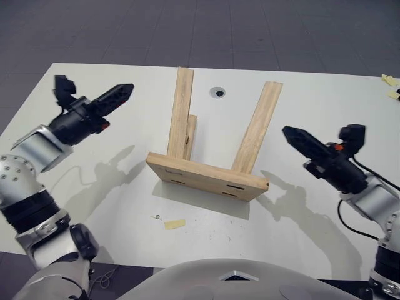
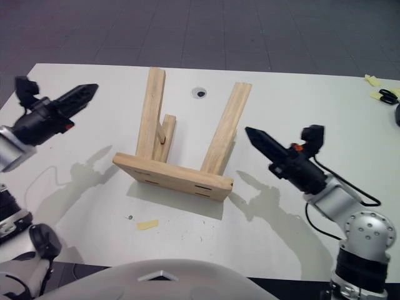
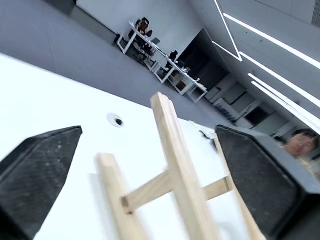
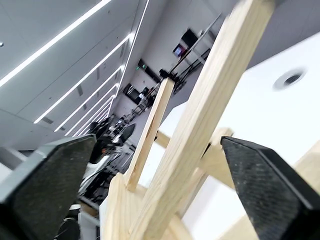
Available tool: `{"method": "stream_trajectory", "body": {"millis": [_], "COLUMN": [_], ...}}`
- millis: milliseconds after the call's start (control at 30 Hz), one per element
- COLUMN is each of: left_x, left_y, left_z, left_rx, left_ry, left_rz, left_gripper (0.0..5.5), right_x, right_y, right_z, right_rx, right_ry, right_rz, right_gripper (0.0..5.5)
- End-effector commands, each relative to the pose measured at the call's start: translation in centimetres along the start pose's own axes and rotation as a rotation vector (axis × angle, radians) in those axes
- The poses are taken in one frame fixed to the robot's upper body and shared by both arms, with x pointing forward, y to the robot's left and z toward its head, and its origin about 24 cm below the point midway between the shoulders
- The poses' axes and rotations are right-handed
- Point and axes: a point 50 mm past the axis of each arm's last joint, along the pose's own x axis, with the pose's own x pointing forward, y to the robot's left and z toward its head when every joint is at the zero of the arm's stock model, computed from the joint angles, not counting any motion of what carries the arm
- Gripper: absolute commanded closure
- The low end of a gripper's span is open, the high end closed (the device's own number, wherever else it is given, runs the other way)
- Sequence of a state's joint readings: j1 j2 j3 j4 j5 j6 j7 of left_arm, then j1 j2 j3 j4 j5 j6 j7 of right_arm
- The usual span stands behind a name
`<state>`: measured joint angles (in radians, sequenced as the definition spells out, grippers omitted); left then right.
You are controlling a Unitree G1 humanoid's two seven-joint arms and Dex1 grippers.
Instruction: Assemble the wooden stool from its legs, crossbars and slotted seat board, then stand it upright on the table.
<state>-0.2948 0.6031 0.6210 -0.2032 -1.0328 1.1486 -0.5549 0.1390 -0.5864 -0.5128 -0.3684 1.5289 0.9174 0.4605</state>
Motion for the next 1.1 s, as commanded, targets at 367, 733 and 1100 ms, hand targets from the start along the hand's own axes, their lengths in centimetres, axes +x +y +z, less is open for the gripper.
{"method": "stream_trajectory", "body": {"millis": [367, 733, 1100], "left_x": [-1.6, 1.0, 1.8], "left_y": [-0.8, 0.8, 0.4], "left_z": [-6.0, -9.9, -11.1], "left_rx": [0.758, 0.813, 0.775], "left_ry": [0.542, 0.658, 0.623], "left_rz": [-0.317, -0.518, -0.534], "left_gripper": [0.10, 0.61, 2.37], "right_x": [-2.6, 0.2, 0.4], "right_y": [-0.4, -2.3, -4.0], "right_z": [-3.7, -6.7, -8.0], "right_rx": [-0.661, -0.753, -0.754], "right_ry": [0.625, 0.608, 0.581], "right_rz": [0.190, 0.315, 0.274], "right_gripper": [0.13, 0.81, 2.49]}}
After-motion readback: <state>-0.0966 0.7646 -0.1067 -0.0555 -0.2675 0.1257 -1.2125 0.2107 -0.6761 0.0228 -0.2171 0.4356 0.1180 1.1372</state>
